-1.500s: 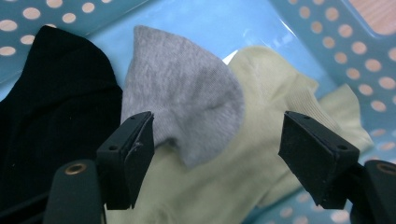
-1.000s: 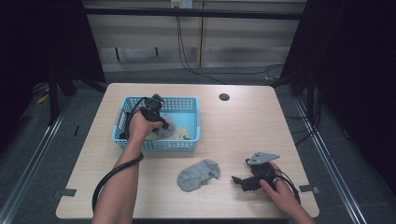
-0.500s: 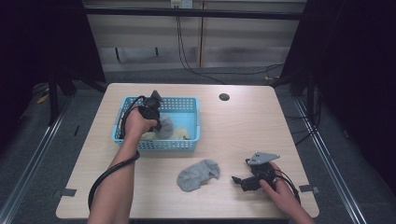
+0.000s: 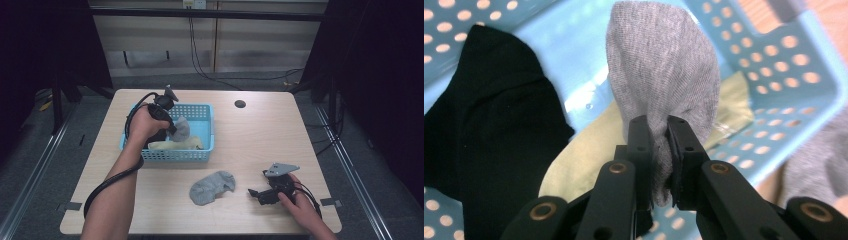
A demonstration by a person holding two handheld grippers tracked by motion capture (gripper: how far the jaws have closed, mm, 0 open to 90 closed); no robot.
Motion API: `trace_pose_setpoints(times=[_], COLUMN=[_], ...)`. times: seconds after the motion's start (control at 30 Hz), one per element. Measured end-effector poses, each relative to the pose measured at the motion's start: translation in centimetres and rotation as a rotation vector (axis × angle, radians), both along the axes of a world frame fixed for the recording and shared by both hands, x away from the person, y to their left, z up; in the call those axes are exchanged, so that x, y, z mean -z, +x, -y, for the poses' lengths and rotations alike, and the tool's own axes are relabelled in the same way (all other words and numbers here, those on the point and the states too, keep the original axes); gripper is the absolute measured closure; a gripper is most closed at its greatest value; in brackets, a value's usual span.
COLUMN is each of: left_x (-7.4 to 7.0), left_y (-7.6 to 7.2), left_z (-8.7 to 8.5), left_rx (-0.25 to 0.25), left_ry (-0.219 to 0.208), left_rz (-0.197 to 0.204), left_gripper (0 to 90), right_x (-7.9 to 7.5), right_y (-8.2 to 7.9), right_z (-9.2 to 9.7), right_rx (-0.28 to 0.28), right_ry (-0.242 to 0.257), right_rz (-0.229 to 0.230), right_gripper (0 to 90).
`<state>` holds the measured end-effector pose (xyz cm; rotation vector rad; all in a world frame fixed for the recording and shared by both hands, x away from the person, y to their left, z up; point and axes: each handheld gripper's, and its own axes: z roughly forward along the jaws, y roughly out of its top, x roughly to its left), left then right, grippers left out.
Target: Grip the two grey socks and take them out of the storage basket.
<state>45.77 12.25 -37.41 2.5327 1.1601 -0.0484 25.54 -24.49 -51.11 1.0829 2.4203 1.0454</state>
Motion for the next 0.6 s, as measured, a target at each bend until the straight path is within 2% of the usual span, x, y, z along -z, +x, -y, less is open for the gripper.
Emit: trace_pose_setpoints(times=[0.33, 0.6], left_x=[-2.1, -4.0], left_y=[-1.4, -2.8], left_z=[1.0, 2.1], left_rx=[0.064, 0.152], left_ry=[0.000, -0.010], left_rz=[-0.025, -0.007], left_gripper=[81.6, 81.5], right_x=[0.0, 0.0], right_y=[0.0, 0.0], right_z=[0.0, 0.0], right_rx=[0.001, 0.001], right_ry=[0.001, 0.000], right_rz=[-0.002, -0.002], right_gripper=[9.9, 10.0])
